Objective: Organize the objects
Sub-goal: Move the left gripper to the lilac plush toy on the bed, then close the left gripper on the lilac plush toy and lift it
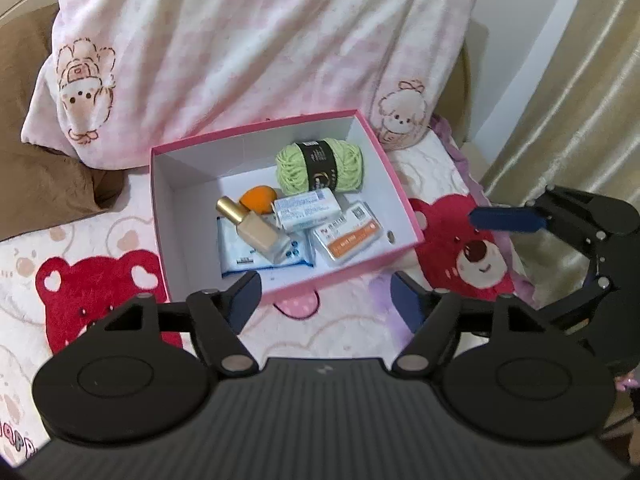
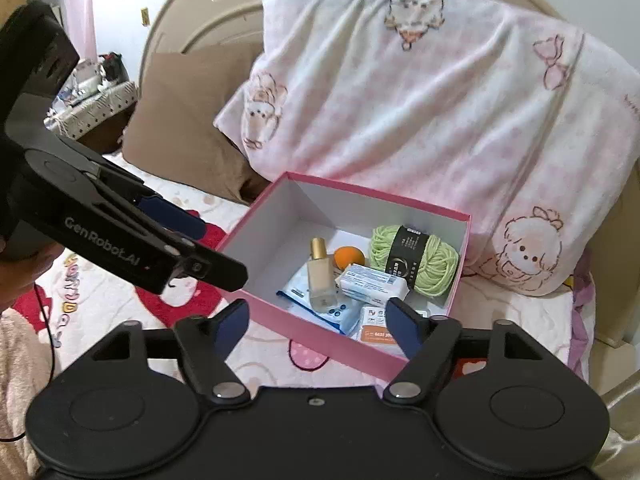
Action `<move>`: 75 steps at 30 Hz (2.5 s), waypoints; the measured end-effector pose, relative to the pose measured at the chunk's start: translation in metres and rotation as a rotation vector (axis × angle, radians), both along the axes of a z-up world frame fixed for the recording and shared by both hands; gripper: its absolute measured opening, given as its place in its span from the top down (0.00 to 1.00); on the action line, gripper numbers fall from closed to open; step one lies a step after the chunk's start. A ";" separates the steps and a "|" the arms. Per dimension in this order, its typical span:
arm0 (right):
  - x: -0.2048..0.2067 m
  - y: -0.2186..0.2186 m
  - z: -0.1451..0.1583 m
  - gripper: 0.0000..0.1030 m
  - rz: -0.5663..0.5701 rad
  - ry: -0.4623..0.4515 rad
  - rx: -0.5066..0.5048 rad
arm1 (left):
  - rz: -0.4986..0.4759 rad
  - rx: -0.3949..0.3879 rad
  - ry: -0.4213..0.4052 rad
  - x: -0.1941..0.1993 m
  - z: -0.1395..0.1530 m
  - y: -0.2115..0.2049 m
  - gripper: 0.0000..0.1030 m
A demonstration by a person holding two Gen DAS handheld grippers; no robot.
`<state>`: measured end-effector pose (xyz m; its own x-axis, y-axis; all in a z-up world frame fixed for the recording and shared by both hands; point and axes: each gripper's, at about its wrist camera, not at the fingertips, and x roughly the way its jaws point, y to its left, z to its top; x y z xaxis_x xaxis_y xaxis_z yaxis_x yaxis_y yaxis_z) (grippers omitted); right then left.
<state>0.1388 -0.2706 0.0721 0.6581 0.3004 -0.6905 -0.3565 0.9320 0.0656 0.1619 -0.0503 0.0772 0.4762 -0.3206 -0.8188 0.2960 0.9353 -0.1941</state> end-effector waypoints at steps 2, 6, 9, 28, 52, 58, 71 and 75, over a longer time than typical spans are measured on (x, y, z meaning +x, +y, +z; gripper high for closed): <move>-0.013 0.000 0.001 0.14 0.005 -0.012 -0.022 | 0.004 0.014 -0.006 -0.010 0.002 0.001 0.26; -0.037 -0.001 -0.002 0.12 0.005 -0.004 -0.058 | -0.005 0.040 0.005 -0.029 -0.003 0.000 0.20; -0.055 -0.002 -0.007 0.09 0.013 0.006 -0.087 | -0.023 0.048 0.019 -0.041 -0.009 -0.003 0.16; -0.106 -0.022 -0.085 0.08 -0.017 0.069 0.044 | -0.078 0.021 -0.006 -0.087 -0.086 -0.040 0.09; -0.049 -0.026 -0.206 0.08 0.017 -0.034 -0.241 | -0.049 -0.237 -0.043 -0.032 -0.208 -0.084 0.17; -0.038 -0.029 -0.224 0.03 0.062 -0.032 -0.264 | -0.020 -0.221 -0.068 -0.025 -0.221 -0.102 0.29; -0.070 -0.014 -0.206 0.12 -0.048 0.011 -0.034 | 0.009 -0.382 0.065 -0.051 -0.230 -0.071 0.62; -0.076 0.001 -0.211 0.12 -0.038 0.026 -0.020 | 0.069 -0.405 0.095 -0.058 -0.233 -0.055 0.61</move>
<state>0.0623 -0.2701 -0.1390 0.6509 0.2614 -0.7127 -0.3189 0.9461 0.0558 0.1043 -0.1052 -0.1561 0.4360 -0.5954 -0.6748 0.1980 0.7949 -0.5735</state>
